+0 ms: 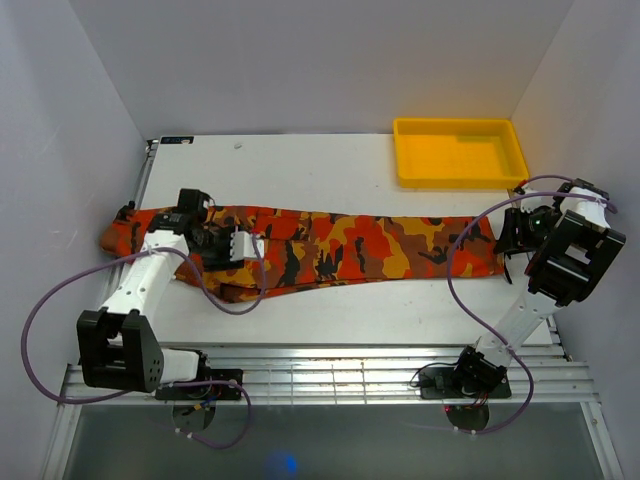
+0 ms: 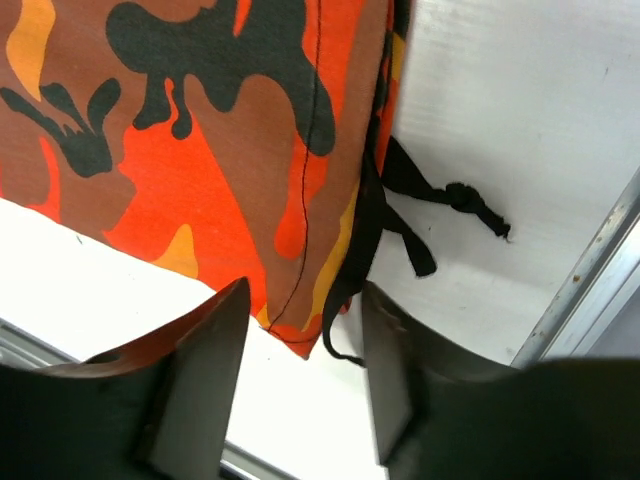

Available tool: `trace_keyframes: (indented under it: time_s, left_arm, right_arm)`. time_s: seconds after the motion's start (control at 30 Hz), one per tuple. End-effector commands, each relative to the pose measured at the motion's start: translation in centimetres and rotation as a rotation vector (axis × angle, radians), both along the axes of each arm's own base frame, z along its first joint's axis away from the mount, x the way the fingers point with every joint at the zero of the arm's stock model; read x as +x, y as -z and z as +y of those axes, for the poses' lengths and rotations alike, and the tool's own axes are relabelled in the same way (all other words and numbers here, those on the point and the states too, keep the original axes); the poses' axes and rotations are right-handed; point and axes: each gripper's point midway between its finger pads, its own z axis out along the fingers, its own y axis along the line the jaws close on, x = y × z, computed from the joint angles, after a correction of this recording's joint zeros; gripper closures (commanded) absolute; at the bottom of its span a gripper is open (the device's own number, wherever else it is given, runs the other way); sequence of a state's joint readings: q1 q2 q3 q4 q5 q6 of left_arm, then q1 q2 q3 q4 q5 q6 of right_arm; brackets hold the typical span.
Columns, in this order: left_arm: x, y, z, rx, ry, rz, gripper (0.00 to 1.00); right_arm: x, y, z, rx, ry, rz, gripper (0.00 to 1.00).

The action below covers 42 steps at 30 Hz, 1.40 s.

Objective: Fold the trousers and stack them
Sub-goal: Fold the trousers

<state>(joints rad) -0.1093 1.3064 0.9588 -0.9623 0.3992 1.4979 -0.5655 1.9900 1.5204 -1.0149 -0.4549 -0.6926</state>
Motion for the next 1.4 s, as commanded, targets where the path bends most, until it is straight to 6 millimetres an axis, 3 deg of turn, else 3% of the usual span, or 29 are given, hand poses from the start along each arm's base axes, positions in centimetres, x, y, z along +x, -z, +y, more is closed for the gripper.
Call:
trace_keyframes:
  time_s: [0.0, 0.1, 0.13, 0.23, 0.27, 0.33, 0.47, 0.57, 0.73, 0.8, 0.83, 0.87, 0.9, 1.03, 1.2, 1.33, 1.37]
  left_arm:
    - [0.8, -7.1, -4.4, -0.284, -0.029, -0.017, 0.39]
    - [1.2, -9.5, -5.9, -0.398, -0.093, 0.036, 0.39]
    - [2.2, -11.0, -6.2, -0.45, -0.176, 0.051, 0.38]
    - [4.8, -12.3, -5.4, -0.588, -0.39, 0.169, 0.38]
    - [6.0, -12.4, -3.3, -0.628, -0.49, 0.191, 0.38]
    - [7.6, -11.4, -1.3, -0.685, -0.62, 0.276, 0.38]
    - [9.4, -8.9, 2.3, -0.687, -0.782, 0.287, 0.38]
    - [10.2, -6.9, 4.9, -0.646, -0.881, 0.256, 0.38]
    - [11.4, -6.9, 8.8, -0.69, -1.014, 0.236, 0.38]
    - [11.8, -6.4, 11.1, -0.667, -1.108, 0.224, 0.38]
    - [12.1, -6.3, 12.1, -0.661, -1.141, 0.212, 0.37]
    - [12.2, -6.1, 13.8, -0.66, -1.194, 0.202, 0.37]
    - [12.3, -5.1, 15.0, -0.635, -1.253, 0.214, 0.37]
    - [12.2, -3.7, 18.1, -0.573, -1.332, 0.255, 0.37]
    - [11.3, -1.3, 16.9, -0.57, -1.302, 0.354, 0.41]
    - [11.7, 1.7, 18.8, -0.568, -1.432, 0.405, 0.44]
    - [11.7, 3.6, 19.8, -0.528, -1.493, 0.425, 0.44]
  right_arm:
    - [1.4, -3.1, -1.1, -0.047, -0.011, -0.105, 0.43]
    - [2.7, -4.7, -1.3, -0.046, 0.015, -0.151, 0.33]
    - [3.0, -4.4, -1.2, -0.033, 0.018, -0.139, 0.32]
    - [3.0, -3.6, -0.4, -0.008, -0.001, -0.077, 0.35]
    - [3.1, -3.4, -0.3, -0.002, 0.002, -0.074, 0.36]
    - [3.8, -2.8, 0.0, 0.011, 0.019, -0.085, 0.45]
    - [6.1, -1.8, 0.5, 0.0, 0.024, -0.106, 0.53]
    - [8.1, -1.0, 0.7, -0.023, 0.036, -0.108, 0.52]
    - [9.3, 1.7, 1.5, -0.057, 0.023, -0.059, 0.41]
    - [8.9, 2.7, 2.4, -0.048, 0.004, -0.028, 0.49]
    - [8.9, 3.1, 2.5, -0.047, 0.005, -0.019, 0.61]
    - [8.9, 3.3, 2.1, -0.06, 0.016, -0.013, 0.87]
    - [8.9, 3.3, 1.4, -0.073, 0.035, -0.011, 0.92]
    - [10.0, 1.9, -3.5, -0.201, 0.087, -0.06, 0.92]
    - [12.1, -1.6, -8.6, -0.334, 0.128, -0.153, 0.92]
    - [12.0, -1.1, -9.2, -0.35, 0.116, -0.144, 0.92]
    - [11.9, -1.0, -9.1, -0.347, 0.116, -0.14, 0.92]
